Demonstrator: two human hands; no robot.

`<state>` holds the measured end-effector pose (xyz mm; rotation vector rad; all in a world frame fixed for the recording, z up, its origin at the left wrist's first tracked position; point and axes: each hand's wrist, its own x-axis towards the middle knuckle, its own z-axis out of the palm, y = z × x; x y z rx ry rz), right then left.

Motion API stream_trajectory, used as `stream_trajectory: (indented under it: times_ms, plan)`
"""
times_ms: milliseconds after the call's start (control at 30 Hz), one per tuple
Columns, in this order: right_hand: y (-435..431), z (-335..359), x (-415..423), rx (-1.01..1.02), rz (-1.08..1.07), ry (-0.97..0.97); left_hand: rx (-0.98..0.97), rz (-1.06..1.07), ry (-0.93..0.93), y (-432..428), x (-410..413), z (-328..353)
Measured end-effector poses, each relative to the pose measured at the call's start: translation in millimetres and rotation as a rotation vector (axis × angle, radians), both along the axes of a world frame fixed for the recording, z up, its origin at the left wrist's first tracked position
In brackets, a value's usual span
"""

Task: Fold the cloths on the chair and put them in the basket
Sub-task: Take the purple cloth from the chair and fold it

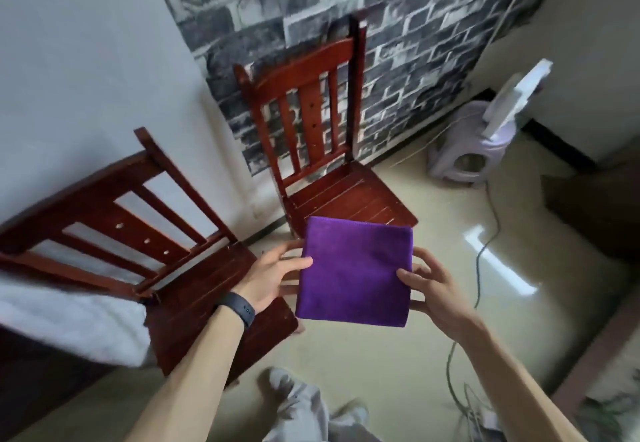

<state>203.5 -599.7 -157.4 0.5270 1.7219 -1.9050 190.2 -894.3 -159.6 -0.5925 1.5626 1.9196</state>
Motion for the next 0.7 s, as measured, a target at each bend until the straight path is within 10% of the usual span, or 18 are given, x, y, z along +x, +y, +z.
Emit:
stream_trajectory:
  times_ms: [700]
  plan:
    - [366,246,-55,0.141,-0.706,0.632,0.148,-0.563,0.62,441,-234,261]
